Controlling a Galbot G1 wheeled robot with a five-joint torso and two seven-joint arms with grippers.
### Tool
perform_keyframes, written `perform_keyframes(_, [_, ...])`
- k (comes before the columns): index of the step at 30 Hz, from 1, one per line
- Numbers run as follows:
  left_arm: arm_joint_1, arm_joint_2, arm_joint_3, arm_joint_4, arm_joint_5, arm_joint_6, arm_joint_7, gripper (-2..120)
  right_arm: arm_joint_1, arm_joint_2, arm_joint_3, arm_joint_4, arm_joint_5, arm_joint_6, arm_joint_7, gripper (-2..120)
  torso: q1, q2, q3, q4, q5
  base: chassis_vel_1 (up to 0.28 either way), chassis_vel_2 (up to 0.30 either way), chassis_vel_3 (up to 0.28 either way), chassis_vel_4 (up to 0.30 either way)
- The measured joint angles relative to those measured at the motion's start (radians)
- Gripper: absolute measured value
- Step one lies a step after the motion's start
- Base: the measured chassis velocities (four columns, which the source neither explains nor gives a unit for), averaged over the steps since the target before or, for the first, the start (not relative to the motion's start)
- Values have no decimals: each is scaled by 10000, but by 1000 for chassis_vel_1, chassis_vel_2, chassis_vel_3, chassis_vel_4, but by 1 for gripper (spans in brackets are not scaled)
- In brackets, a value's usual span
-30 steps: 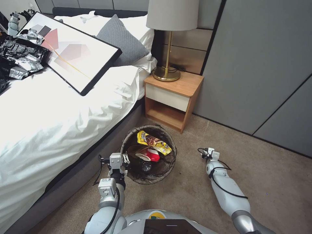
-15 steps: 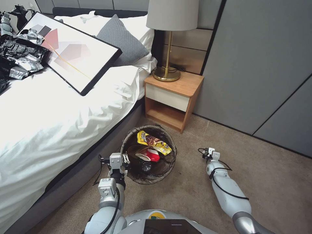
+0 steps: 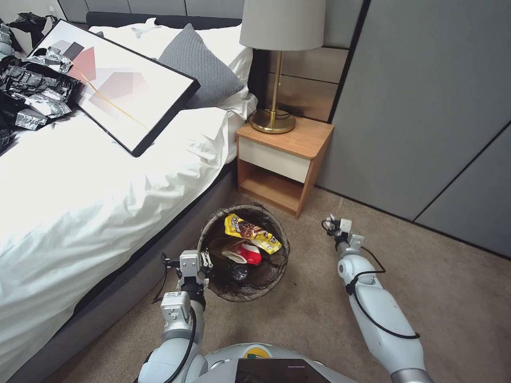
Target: Pick up the trash bin, then pick up the garbage from the floor and place it into the trash bin.
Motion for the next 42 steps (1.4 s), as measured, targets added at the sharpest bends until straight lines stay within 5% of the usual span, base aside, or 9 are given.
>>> perform_keyframes(3, [1, 0, 0, 0, 0, 0, 1, 0, -324, -53, -18, 690, 23, 1065, -1114, 0, 0, 0, 0, 0, 0, 0, 0, 0, 0])
perform_keyframes(10, [1, 0, 0, 0, 0, 0, 1, 0, -773, -161, -66, 1629, 240, 1805, -2560, 0, 0, 0, 0, 0, 4, 0, 0, 0, 0])
perform_keyframes(17, [0, 0, 0, 0, 0, 0, 0, 0, -2034, -833, -508, 4317, 497, 2345, -4866, 0, 0, 1, -1, -2, -2, 0, 0, 0, 0])
perform_keyframes(24, [0, 0, 0, 0, 0, 0, 0, 0, -2532, -1752, -1830, 5817, 116, 2131, -5051, 0, 0, 1, -1, 0, 1, 0, 0, 0, 0])
perform_keyframes(39, [1, 0, 0, 0, 0, 0, 0, 0, -2302, -1549, -3183, 4885, -1036, 2068, -4579, -2, 0, 1, 0, 0, 2, 0, 0, 0, 0])
perform_keyframes(42, [1, 0, 0, 0, 1, 0, -1, 0, -2306, -1463, -3299, 4755, -1212, 2052, -4474, 12, 0, 1, 0, 0, 2, 0, 0, 0, 0])
